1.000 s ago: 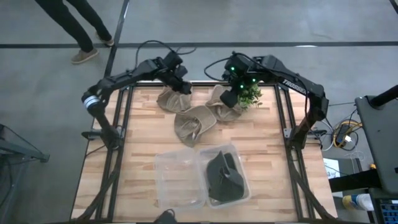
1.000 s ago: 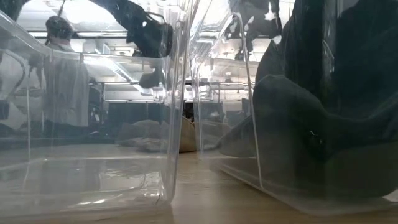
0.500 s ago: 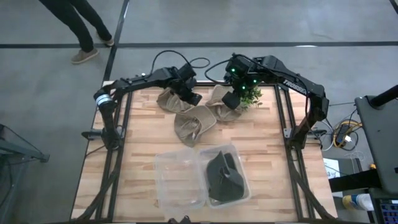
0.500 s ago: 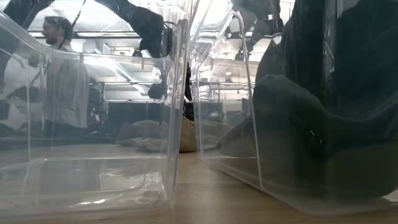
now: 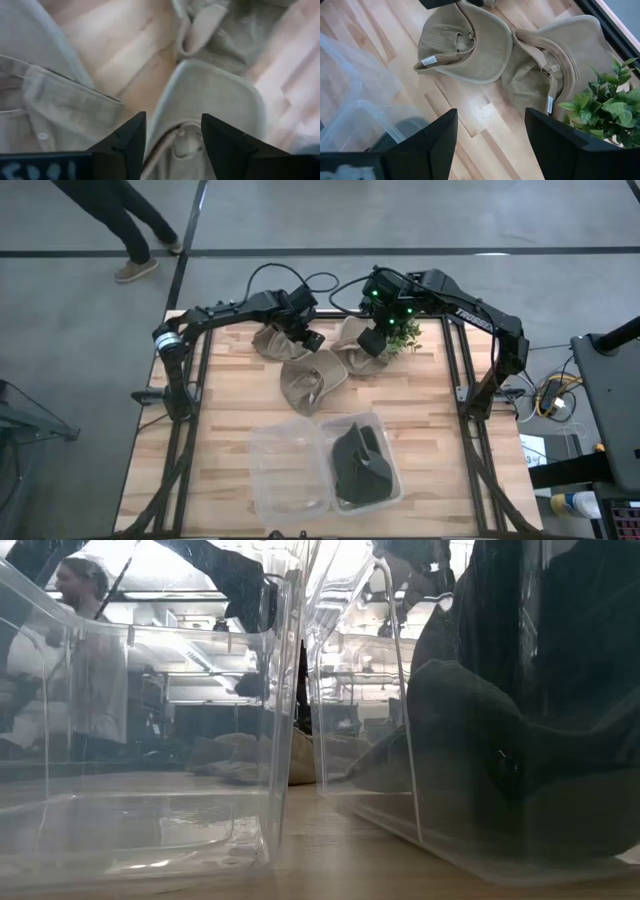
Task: Pick & Place hat
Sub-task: Put the bottom brown cap into the left transparent bin
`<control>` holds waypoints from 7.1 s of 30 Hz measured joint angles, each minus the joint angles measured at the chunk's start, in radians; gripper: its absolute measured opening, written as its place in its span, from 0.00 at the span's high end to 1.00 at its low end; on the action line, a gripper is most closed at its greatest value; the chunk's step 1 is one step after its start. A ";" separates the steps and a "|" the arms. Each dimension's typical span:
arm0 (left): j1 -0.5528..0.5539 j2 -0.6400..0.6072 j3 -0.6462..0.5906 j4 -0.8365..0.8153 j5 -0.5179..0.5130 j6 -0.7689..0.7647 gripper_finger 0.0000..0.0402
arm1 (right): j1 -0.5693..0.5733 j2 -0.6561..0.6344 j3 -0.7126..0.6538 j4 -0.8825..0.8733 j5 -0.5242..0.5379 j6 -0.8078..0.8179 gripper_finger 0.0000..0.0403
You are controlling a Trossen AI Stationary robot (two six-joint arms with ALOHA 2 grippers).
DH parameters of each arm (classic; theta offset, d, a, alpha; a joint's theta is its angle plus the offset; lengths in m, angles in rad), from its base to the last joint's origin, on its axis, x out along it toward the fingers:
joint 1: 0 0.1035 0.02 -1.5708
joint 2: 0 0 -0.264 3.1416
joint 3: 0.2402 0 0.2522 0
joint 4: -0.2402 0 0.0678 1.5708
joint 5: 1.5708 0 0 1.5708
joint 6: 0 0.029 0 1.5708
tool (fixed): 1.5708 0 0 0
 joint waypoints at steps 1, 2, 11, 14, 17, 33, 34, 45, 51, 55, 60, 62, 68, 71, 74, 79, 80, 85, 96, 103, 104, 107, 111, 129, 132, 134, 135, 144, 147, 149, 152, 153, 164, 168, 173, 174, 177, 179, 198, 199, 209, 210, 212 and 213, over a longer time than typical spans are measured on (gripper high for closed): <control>-0.001 0.003 0.000 -0.001 -0.003 -0.004 0.54 | 0.000 0.000 0.000 0.000 0.000 -0.001 0.44; -0.001 0.009 0.000 -0.003 -0.003 -0.005 0.53 | 0.000 0.000 0.000 0.000 0.000 -0.003 0.44; -0.021 0.035 -0.001 -0.018 0.010 -0.017 0.53 | 0.000 0.000 0.000 0.007 0.000 -0.023 0.44; -0.023 0.048 -0.001 -0.026 0.009 -0.016 0.53 | 0.000 0.000 0.000 0.007 0.000 -0.026 0.44; -0.025 0.068 -0.001 -0.050 -0.027 -0.008 0.53 | 0.000 0.000 0.000 0.007 0.000 -0.030 0.44; -0.027 0.144 -0.002 -0.058 -0.057 -0.006 0.54 | 0.000 0.000 0.000 0.010 -0.001 -0.033 0.44; -0.027 0.143 -0.002 -0.051 -0.057 -0.003 0.55 | 0.000 0.000 0.000 0.011 -0.001 -0.036 0.44; -0.028 0.140 0.006 -0.054 -0.006 -0.026 0.97 | 0.000 0.000 0.000 0.014 -0.001 -0.037 0.44; -0.030 0.126 0.065 -0.098 0.073 -0.041 0.98 | 0.000 0.000 0.000 0.030 -0.001 -0.033 0.44; -0.032 0.093 0.121 -0.200 0.043 -0.002 0.99 | 0.000 0.000 0.000 0.036 0.003 -0.027 0.44; -0.030 0.042 0.172 -0.269 0.024 0.039 0.99 | -0.001 0.008 0.000 0.043 0.049 -0.025 0.44; -0.031 0.025 0.192 -0.315 0.019 0.046 0.99 | -0.001 0.009 0.000 0.057 0.050 -0.025 0.44; -0.034 -0.048 0.221 -0.359 0.005 0.038 0.99 | -0.001 0.008 0.000 0.142 0.051 -0.022 0.44; -0.034 -0.102 0.231 -0.350 0.001 0.025 0.99 | -0.001 0.001 0.002 0.200 0.052 -0.021 0.44; -0.034 -0.160 0.233 -0.337 -0.011 0.014 0.99 | -0.003 -0.007 0.010 0.255 0.060 -0.009 0.44; -0.034 -0.267 0.233 -0.298 -0.072 -0.012 0.99 | -0.004 -0.020 0.019 0.340 0.089 0.030 0.44; -0.033 -0.287 0.233 -0.286 -0.090 -0.012 0.99 | -0.004 -0.024 0.019 0.357 0.103 0.038 0.44; -0.032 -0.386 0.233 -0.215 -0.160 -0.018 0.99 | -0.007 -0.033 0.020 0.448 0.114 0.089 0.44; -0.033 -0.512 0.231 -0.185 -0.235 -0.036 0.99 | -0.019 -0.077 0.021 0.649 0.211 0.123 0.44; -0.035 -0.535 0.230 -0.158 -0.238 -0.042 0.99 | -0.018 -0.075 0.021 0.659 0.153 0.223 0.44; -0.035 -0.535 0.230 -0.156 -0.238 -0.043 0.99 | -0.014 -0.071 0.021 0.664 0.142 0.236 0.44; -0.041 -0.534 0.230 -0.150 -0.238 -0.030 0.99 | -0.006 -0.070 0.021 0.666 0.132 0.260 0.44; -0.043 -0.533 0.228 -0.137 -0.237 -0.032 0.99 | 0.006 -0.069 0.021 0.675 0.128 0.280 0.44; -0.060 -0.534 0.228 -0.089 -0.188 -0.019 0.99 | 0.006 -0.068 0.007 0.678 0.133 0.317 0.88; -0.061 -0.536 0.228 -0.083 -0.185 -0.005 0.99 | 0.002 -0.068 0.007 0.678 0.135 0.307 0.95; -0.061 -0.535 0.228 -0.093 -0.185 0.001 0.98 | 0.002 -0.068 0.006 0.675 0.136 0.305 0.96; -0.060 -0.535 0.228 -0.095 -0.184 0.007 0.96 | 0.002 -0.068 0.006 0.677 0.136 0.303 0.97; -0.059 -0.534 0.228 -0.093 -0.185 -0.013 0.91 | -0.002 -0.068 0.002 0.680 0.128 0.298 0.97; -0.051 -0.534 0.228 -0.094 -0.186 0.010 0.89 | -0.014 -0.068 0.002 0.681 0.114 0.290 0.97; -0.040 -0.534 0.228 -0.102 -0.186 0.032 0.85 | -0.026 -0.068 0.002 0.681 0.090 0.278 0.98; -0.015 -0.535 0.236 -0.104 -0.188 0.094 0.77 | -0.045 -0.068 0.002 0.682 0.034 0.272 0.98; -0.009 -0.538 0.236 -0.102 -0.200 0.099 0.74 | -0.052 -0.068 0.002 0.683 0.003 0.271 0.98; 0.004 -0.584 0.337 0.028 -0.349 0.177 0.62 | -0.100 -0.067 -0.002 0.628 -0.050 0.169 0.98; 0.000 -0.588 0.399 0.036 -0.363 0.180 0.62 | -0.156 -0.057 -0.005 0.633 -0.160 0.241 0.98; 0.002 -0.595 0.452 0.109 -0.414 0.204 0.62 | -0.138 -0.056 -0.034 0.623 -0.357 0.334 0.98; 0.002 -0.600 0.462 0.124 -0.420 0.202 0.62 | -0.123 -0.056 -0.041 0.624 -0.401 0.354 0.98; 0.001 -0.609 0.485 0.143 -0.419 0.204 0.62 | -0.062 -0.055 -0.051 0.619 -0.465 0.435 0.98; 0.001 -0.611 0.497 0.142 -0.418 0.210 0.62 | -0.015 -0.055 -0.051 0.624 -0.467 0.489 0.98; 0.001 -0.618 0.507 0.152 -0.412 0.262 0.62 | 0.419 -0.055 -0.304 0.859 -0.158 0.951 0.97; 0.001 -0.619 0.507 0.152 -0.412 0.262 0.62 | 0.434 -0.055 -0.327 0.882 -0.131 0.960 0.97; 0.000 -0.616 0.506 0.151 -0.403 0.279 0.62 | 0.517 -0.055 -0.511 1.090 -0.011 0.966 0.97; 0.000 -0.616 0.506 0.151 -0.403 0.285 0.62 | 0.522 -0.054 -0.517 1.093 0.001 0.969 0.97; 0.000 -0.616 0.506 0.151 -0.402 0.298 0.62 | 0.524 -0.035 -0.519 1.097 0.004 0.971 0.97; 0.000 -0.616 0.506 0.150 -0.402 0.306 0.62 | 0.526 -0.026 -0.519 1.097 0.001 0.975 0.97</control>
